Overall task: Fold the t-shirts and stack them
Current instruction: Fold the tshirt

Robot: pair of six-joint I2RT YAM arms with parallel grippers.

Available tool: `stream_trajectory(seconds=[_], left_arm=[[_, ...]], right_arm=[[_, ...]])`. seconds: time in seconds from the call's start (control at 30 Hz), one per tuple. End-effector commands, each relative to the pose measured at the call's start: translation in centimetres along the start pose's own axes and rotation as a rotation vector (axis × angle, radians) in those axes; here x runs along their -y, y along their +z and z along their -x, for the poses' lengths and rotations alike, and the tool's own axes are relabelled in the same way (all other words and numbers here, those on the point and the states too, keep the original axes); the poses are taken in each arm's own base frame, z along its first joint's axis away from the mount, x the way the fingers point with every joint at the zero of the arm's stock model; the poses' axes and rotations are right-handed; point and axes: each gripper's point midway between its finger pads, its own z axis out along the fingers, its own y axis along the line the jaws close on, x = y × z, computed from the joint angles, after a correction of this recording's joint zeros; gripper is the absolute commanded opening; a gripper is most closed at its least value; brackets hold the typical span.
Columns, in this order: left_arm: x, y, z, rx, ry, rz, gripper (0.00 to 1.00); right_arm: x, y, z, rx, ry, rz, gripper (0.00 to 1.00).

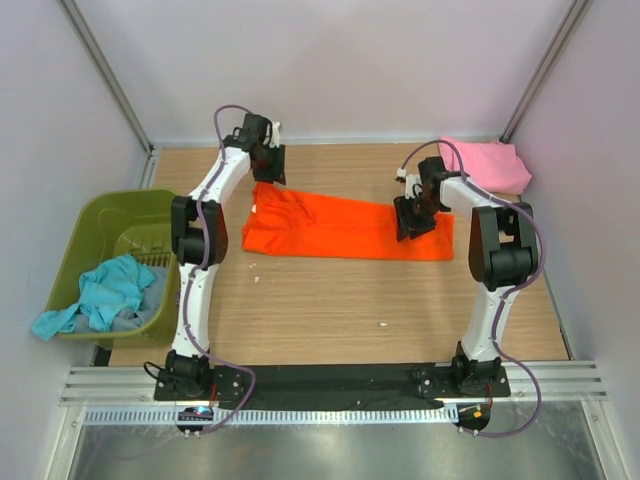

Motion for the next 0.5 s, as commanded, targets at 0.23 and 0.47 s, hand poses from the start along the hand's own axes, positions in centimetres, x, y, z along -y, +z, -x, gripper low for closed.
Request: stream_trajectory(seconds=[0.23,0.47], left_arm=[[3.1,-8.1,2.5,0.094,0.038,-0.079,0.42],[9.1,-12.1,-4.1,-0.068,0.035,-0.315,0.43]], right_arm=[[0.0,-2.3,1.6,0.067,-0.061,-0.041,0.49],[0.6,-5.1,5.7,0.169,-0.097,-0.076,0.49]])
